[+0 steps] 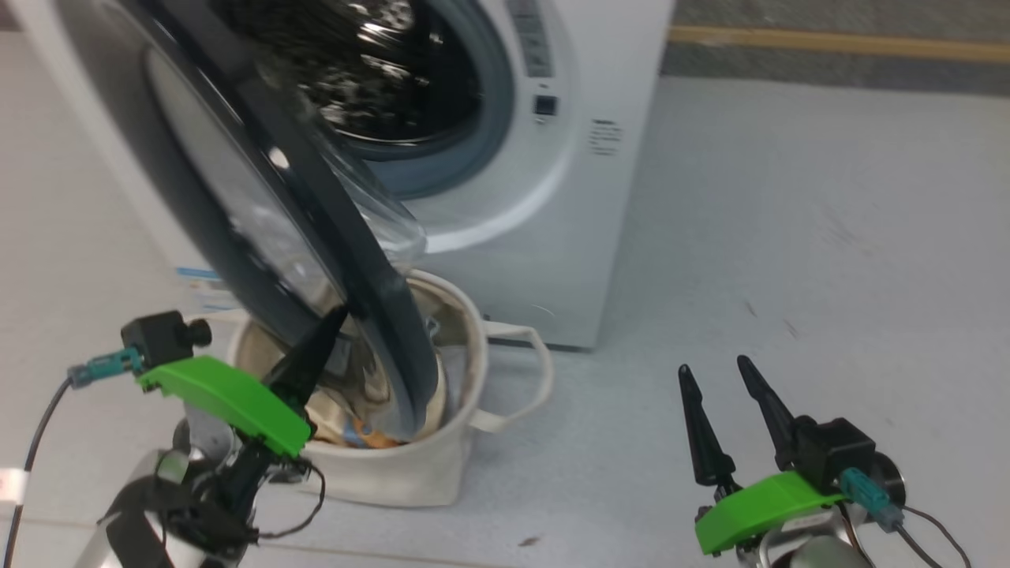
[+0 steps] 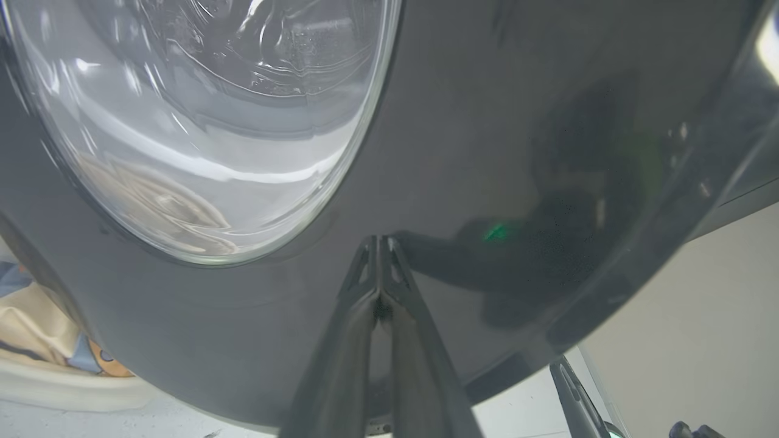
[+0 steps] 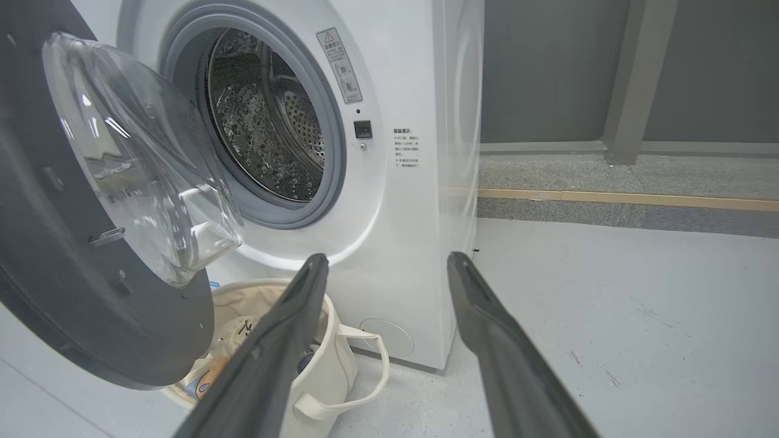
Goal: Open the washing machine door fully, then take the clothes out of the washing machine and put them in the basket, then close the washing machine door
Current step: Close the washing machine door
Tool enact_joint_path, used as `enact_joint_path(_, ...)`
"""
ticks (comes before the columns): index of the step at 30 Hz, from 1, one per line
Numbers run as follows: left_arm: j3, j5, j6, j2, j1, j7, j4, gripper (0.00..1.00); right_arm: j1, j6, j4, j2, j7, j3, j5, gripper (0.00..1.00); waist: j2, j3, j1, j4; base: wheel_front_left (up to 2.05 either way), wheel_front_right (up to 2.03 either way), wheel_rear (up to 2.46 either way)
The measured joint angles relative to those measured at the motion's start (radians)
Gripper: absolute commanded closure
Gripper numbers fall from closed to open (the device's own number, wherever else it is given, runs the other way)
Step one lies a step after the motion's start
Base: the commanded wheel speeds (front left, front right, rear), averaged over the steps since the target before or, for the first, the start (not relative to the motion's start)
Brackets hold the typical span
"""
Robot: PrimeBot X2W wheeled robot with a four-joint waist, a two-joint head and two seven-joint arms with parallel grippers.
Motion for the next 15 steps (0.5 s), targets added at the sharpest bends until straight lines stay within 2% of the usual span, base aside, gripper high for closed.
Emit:
enact_joint_path(9,-0.025,-0.028,0.000,0.015,-0.102,-0.090,0.069,1.00,-0.017,0.000,-0.021,0.014,0.000,-0.021,-0.009,0.00,0.0000,0.063,0.0000,-0.157,0.00,0.00,0.00)
enact_joint_path(15,-0.069,-0.044,0.000,0.037,-0.117,-0.124,0.093,1.00,-0.019,0.000,-0.021,0.018,0.000,-0.031,-0.009,0.00,0.0000,0.059,0.0000,-0.170,0.00,0.00,0.00)
